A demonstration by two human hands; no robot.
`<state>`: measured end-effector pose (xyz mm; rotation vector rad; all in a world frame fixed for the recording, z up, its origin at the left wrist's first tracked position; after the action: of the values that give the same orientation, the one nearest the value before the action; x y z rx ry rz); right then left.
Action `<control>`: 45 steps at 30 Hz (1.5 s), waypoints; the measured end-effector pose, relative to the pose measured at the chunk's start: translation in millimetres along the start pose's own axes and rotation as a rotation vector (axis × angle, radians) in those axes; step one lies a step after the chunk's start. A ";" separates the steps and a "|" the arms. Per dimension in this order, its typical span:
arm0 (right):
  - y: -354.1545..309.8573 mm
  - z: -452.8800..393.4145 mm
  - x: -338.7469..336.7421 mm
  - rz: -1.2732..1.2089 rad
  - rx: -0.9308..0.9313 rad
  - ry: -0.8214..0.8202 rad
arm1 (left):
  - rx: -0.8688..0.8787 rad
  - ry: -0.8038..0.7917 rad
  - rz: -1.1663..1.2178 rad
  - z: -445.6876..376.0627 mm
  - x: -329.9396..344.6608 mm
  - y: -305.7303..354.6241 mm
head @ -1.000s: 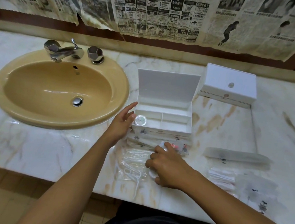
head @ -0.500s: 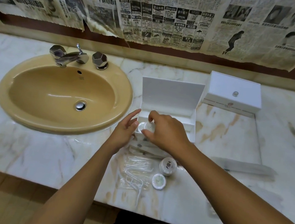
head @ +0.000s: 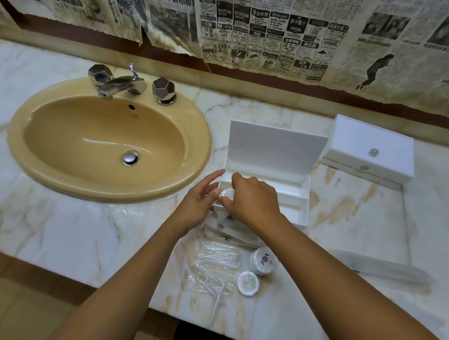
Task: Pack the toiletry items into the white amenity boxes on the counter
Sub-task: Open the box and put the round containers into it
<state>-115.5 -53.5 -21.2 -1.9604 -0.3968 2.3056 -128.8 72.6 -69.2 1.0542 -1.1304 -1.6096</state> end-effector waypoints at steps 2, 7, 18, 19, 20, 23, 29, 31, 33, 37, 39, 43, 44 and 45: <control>1.8 1.4 -0.6 -0.007 0.004 0.000 | 0.002 -0.005 0.004 0.3 -0.5 0.1; 1.1 1.7 1.6 -0.076 0.001 -0.029 | 0.001 -0.007 0.021 -0.4 0.8 1.4; 8.9 36.0 -19.7 -0.111 -0.085 -0.018 | 0.000 -0.007 -0.016 -3.6 -2.2 -3.9; 8.0 42.3 -20.3 -0.123 -0.109 -0.051 | 0.002 -0.006 -0.019 -3.8 -2.1 -3.9; 6.7 49.2 -19.9 -0.126 -0.134 -0.093 | 0.005 -0.003 -0.022 -3.6 -2.1 -3.7; 0.4 70.3 -14.0 -0.058 -0.257 -0.185 | 0.014 0.012 -0.035 -4.6 -2.1 -5.0; 4.2 102.5 16.3 0.109 -0.391 -0.318 | 0.004 0.023 -0.039 -6.4 -2.1 -9.5; 7.0 108.2 26.6 0.170 -0.415 -0.314 | 0.001 0.027 -0.043 -6.3 -1.1 -11.1; 8.6 111.5 34.1 0.235 -0.443 -0.296 | -0.001 0.027 -0.045 -6.9 -0.4 -13.4; 7.0 116.2 42.5 0.323 -0.500 -0.264 | 0.000 0.026 -0.028 -7.8 0.1 -15.2; 7.9 119.0 45.7 0.378 -0.498 -0.271 | -0.002 0.026 -0.015 -7.4 0.9 -14.0; 10.5 120.0 55.5 0.431 -0.503 -0.229 | 0.008 0.027 -0.017 -6.9 0.8 -13.6; 9.8 119.3 55.3 0.428 -0.500 -0.251 | 0.012 0.027 -0.023 -7.1 0.3 -14.1; 8.7 118.5 54.7 0.417 -0.497 -0.272 | 0.014 0.028 -0.026 -7.1 -0.1 -14.3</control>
<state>-240.2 -65.5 -58.8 -2.0943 -0.7017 2.9946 -124.7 74.0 -84.6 1.1013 -1.1151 -1.6043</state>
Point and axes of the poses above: each hand's wrist, its own z-axis away from the middle knuckle, its own x-axis out of the palm, y = z × x, the point moved 5 cm from there along -z, towards the middle knuckle, and after that the axes turned 3 degrees about x, right-handed, at the moved point
